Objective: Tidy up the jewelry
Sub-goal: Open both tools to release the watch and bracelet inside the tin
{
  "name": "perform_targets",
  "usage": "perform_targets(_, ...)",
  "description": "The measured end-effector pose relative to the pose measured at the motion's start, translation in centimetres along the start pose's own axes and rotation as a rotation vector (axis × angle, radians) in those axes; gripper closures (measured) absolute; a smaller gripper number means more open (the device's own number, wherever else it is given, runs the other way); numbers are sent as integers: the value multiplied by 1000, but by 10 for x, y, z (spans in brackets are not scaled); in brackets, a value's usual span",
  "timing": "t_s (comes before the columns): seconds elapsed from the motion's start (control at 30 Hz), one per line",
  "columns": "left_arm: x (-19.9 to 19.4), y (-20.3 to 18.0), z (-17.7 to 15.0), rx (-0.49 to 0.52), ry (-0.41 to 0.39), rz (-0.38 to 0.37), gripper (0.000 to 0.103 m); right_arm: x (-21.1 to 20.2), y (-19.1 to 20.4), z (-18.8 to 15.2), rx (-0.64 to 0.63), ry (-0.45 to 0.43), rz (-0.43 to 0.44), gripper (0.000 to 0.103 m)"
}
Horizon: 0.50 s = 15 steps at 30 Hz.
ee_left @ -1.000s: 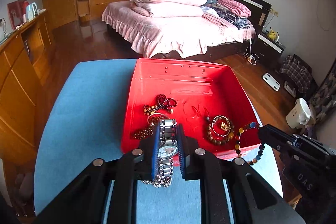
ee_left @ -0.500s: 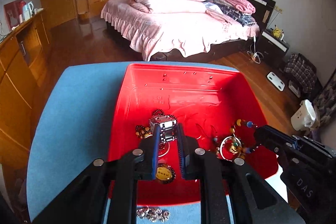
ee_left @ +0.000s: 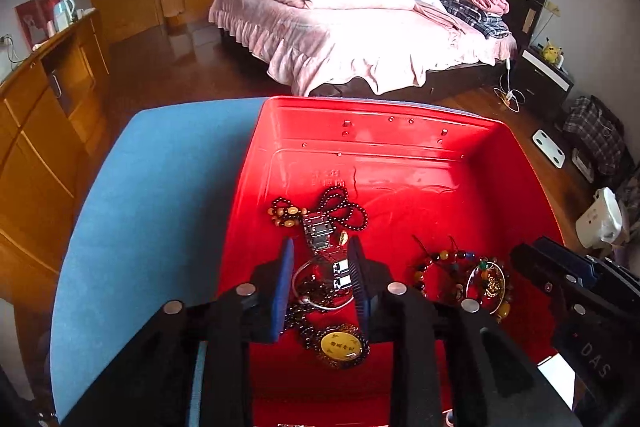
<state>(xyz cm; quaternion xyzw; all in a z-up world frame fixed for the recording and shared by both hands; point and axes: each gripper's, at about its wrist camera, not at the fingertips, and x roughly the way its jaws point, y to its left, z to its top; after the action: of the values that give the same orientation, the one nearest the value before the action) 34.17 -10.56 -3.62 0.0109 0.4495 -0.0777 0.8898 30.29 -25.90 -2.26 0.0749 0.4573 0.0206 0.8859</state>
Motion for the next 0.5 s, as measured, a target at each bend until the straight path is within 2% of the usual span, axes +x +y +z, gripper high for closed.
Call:
perform_targets(0.23,-7,2,-1,1,-8,10,75,-5,2,-4,-9,-8,0,73)
perform_targets(0.43,-16,4,-6,7,-31,10,58,-10,3,-7,-11,-18,-8,69)
perform_targets(0.5,-18,4,-7,5,-38,11,54,-13,3,-9,-12,-24,-10,62)
